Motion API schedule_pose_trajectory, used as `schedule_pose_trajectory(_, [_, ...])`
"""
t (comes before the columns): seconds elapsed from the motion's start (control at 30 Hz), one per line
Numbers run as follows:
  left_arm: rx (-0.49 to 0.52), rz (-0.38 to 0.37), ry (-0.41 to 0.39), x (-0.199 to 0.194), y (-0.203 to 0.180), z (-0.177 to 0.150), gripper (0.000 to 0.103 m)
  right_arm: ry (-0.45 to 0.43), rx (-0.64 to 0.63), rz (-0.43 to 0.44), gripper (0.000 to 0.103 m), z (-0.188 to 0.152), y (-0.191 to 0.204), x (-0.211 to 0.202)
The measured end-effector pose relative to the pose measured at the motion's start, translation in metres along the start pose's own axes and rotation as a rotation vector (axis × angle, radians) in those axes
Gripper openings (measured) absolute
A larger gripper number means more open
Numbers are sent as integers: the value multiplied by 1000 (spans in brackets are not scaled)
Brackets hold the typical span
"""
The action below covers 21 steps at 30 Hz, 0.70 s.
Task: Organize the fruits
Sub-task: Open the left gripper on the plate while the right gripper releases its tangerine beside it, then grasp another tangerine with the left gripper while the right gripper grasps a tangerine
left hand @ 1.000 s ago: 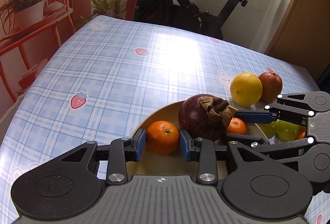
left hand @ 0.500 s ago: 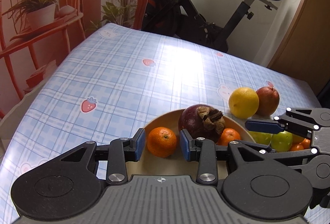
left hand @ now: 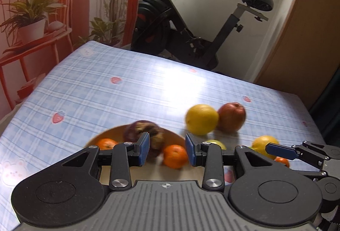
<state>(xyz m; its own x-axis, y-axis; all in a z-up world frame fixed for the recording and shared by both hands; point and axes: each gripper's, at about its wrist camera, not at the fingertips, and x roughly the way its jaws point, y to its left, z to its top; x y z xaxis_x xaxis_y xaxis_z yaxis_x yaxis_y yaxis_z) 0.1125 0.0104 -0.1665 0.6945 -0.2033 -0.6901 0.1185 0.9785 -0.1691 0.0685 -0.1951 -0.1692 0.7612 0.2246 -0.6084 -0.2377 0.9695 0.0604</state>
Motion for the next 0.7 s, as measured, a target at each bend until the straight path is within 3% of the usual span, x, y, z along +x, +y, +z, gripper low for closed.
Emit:
schedule_pose_trajectory(0.27, [64,-42,16,9,-49,-10,39,-31,108,-74,41,-34,-49,-32])
schedule_pose_trajectory(0.43, [143,-65,51,19,-78,-16,39,-35,116,-96,41,-51,-59,-40])
schedule_pose_trajectory(0.7, [190,-104,88,35,-102,-18,39,-51,124,-77,43,-66,-70,-38])
